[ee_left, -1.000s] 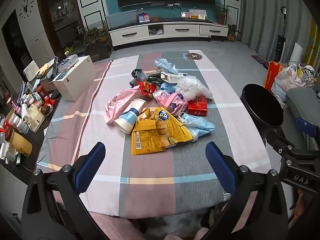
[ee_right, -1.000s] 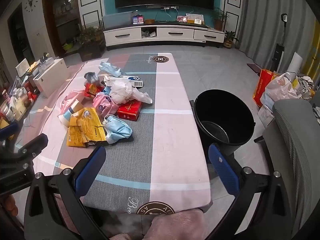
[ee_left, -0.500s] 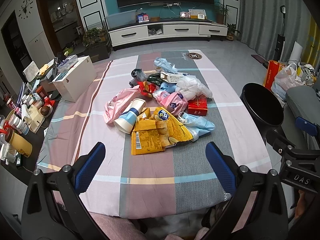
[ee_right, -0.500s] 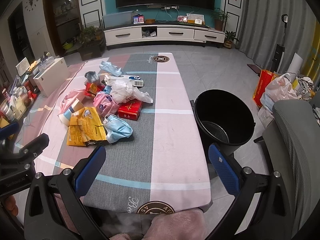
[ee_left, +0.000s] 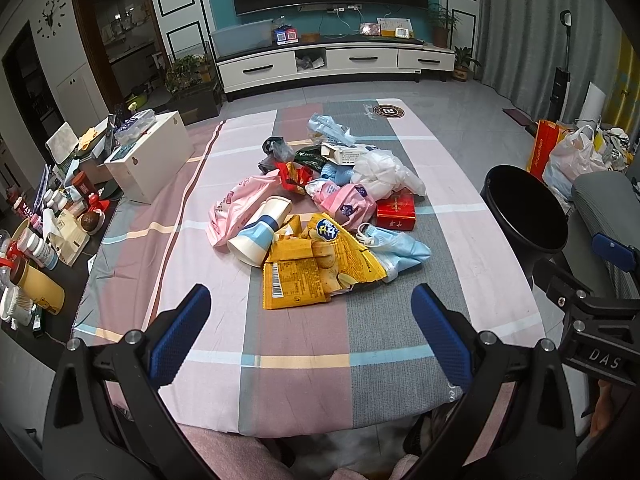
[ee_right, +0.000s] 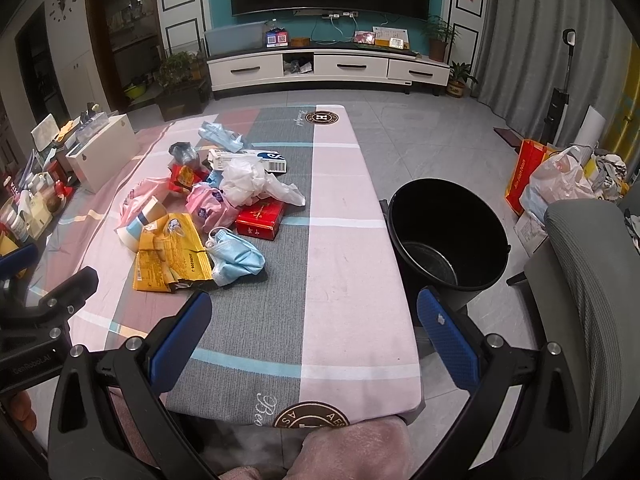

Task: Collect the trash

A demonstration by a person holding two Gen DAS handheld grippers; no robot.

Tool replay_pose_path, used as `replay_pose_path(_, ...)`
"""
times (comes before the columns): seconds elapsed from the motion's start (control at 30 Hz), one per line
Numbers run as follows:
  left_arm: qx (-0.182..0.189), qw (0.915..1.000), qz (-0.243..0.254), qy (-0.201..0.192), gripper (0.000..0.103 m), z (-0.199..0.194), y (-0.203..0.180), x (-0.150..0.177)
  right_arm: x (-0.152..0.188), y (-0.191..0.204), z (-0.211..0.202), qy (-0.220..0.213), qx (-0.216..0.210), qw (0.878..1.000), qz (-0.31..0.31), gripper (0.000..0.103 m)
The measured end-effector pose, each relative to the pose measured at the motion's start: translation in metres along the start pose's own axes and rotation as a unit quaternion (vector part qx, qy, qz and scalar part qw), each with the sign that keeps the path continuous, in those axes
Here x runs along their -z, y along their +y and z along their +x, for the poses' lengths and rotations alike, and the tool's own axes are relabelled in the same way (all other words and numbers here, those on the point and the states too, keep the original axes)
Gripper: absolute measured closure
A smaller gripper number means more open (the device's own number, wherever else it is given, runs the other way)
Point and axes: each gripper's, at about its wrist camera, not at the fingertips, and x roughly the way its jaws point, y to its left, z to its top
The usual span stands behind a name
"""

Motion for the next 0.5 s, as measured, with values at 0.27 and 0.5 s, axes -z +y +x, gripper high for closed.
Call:
replay_pose_path(0.27,0.000,1.0000,0.001,0.000,0.003,0.0007,-0.0003,0.0005,0.0005,0.0007,0.0000,0.000,0.001,1.000,-0.001,0.003)
replay_pose_path(0.5,0.000,1.0000,0.001,0.000,0.003,0.0006,-0.0005,0.0006,0.0002,0.0007,-0.0004,0.000,0.001,1.000,-0.001,0.003)
